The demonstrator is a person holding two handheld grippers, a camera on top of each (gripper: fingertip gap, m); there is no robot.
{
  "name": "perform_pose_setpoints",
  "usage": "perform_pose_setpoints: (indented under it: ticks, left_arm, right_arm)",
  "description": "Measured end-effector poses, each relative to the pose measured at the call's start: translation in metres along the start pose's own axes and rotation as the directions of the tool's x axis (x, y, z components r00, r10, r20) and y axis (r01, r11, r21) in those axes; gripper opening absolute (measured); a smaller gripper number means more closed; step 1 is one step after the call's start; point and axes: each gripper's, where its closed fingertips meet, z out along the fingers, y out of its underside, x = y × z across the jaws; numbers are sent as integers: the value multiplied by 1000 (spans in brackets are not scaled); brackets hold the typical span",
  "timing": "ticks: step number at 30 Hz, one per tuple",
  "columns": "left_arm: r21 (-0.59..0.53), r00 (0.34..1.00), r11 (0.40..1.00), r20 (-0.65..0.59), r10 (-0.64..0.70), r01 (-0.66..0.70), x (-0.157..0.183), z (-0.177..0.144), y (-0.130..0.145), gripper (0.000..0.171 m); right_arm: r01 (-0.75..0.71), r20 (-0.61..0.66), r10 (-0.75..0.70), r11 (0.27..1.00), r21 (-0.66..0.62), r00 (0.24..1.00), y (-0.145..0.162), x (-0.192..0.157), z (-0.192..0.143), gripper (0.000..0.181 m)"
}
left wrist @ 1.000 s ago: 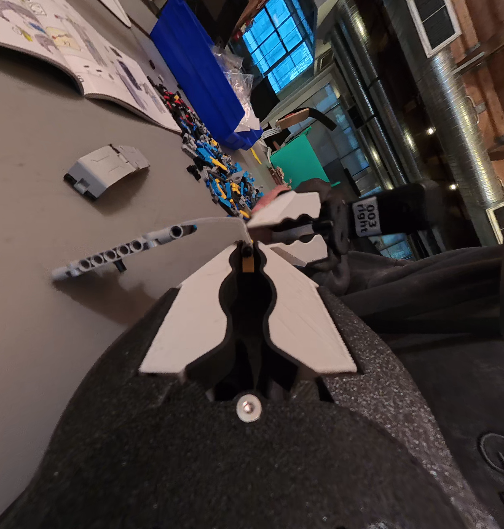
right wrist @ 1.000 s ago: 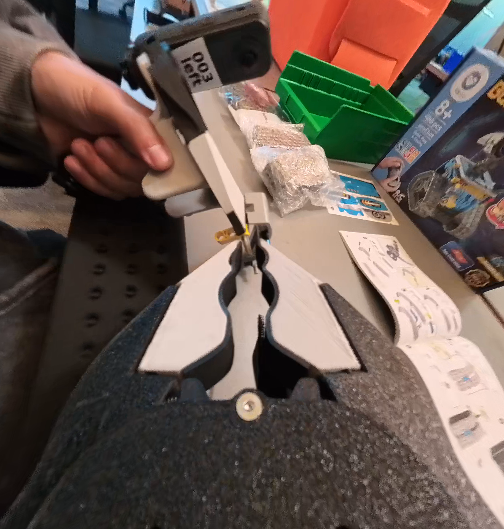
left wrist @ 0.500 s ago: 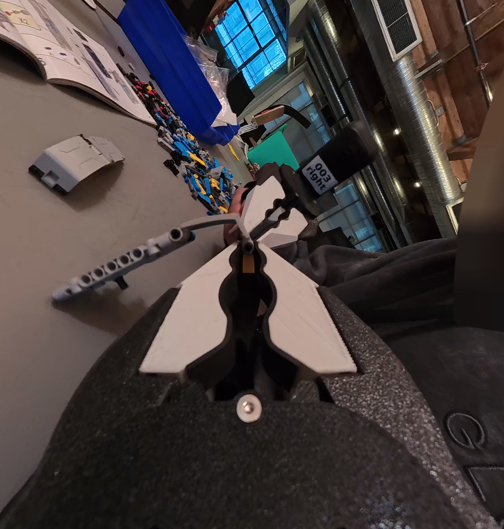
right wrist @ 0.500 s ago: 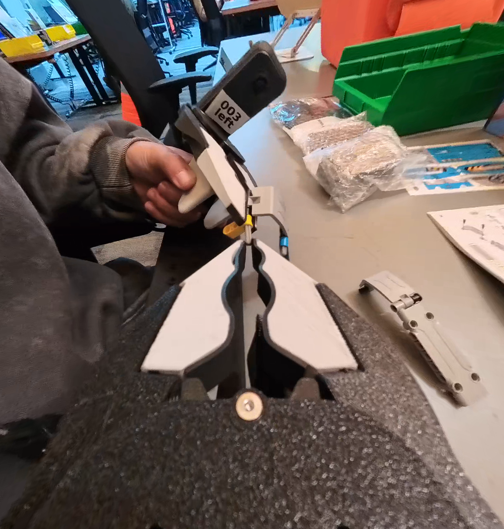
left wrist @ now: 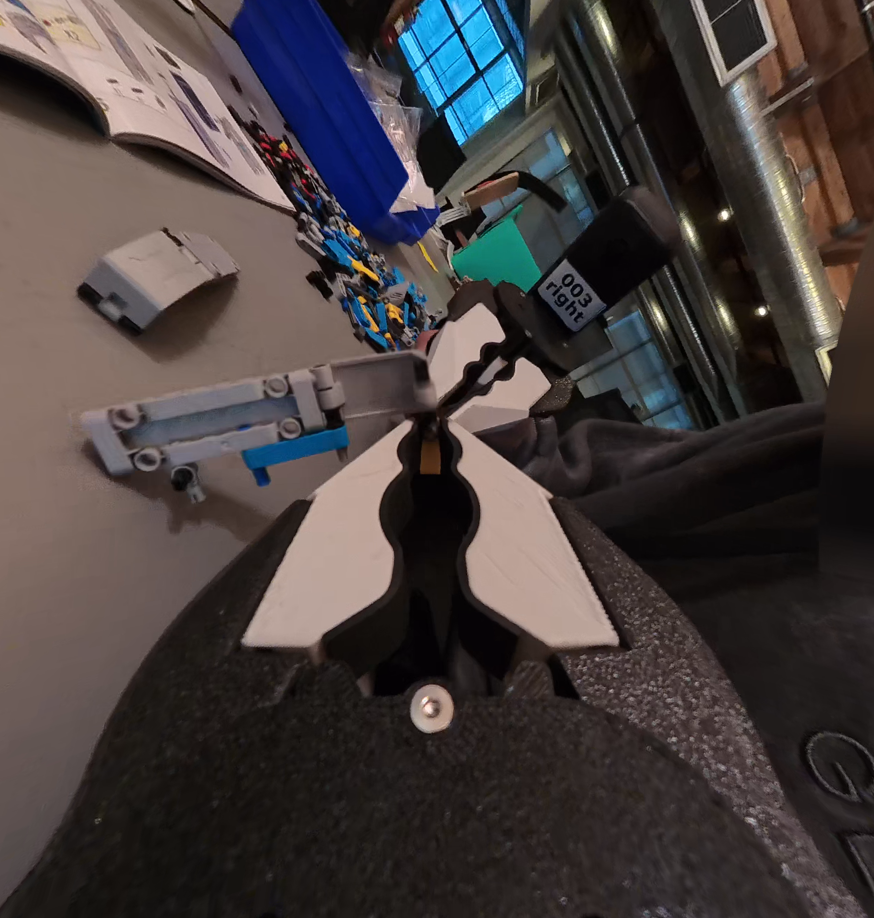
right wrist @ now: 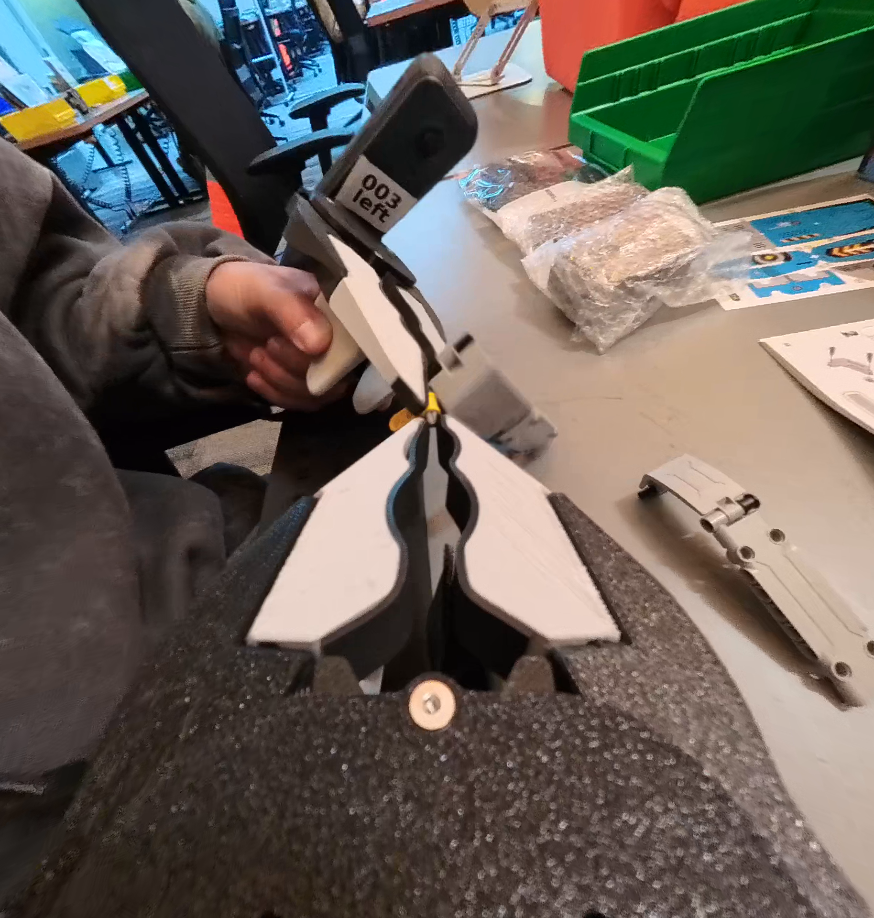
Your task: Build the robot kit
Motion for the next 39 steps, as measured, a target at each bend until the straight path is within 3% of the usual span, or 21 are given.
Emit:
perform_pose_setpoints:
  ticks: [8, 16, 31, 39]
  left_arm:
    - [-31, 999, 999, -37, 5, -6, 6, 0, 3, 5]
    - [16, 998, 999, -46, 43, -42, 13, 0, -3, 10]
    - [106, 996, 992, -38, 77, -73, 16, -2, -11, 5]
    - [26, 995, 995, -29, 99, -99, 15, 6, -1, 8]
  right_arm:
    - [-7, 53, 7, 1000, 0, 999, 0, -6, -3, 2]
    - [-104, 65, 99, 992, 76, 993, -11, 4, -13, 2]
    - [-184, 134, 169, 977, 107, 976, -17, 0, -14, 1]
    - [-151, 118, 142, 986, 68, 983, -11, -1, -15, 1]
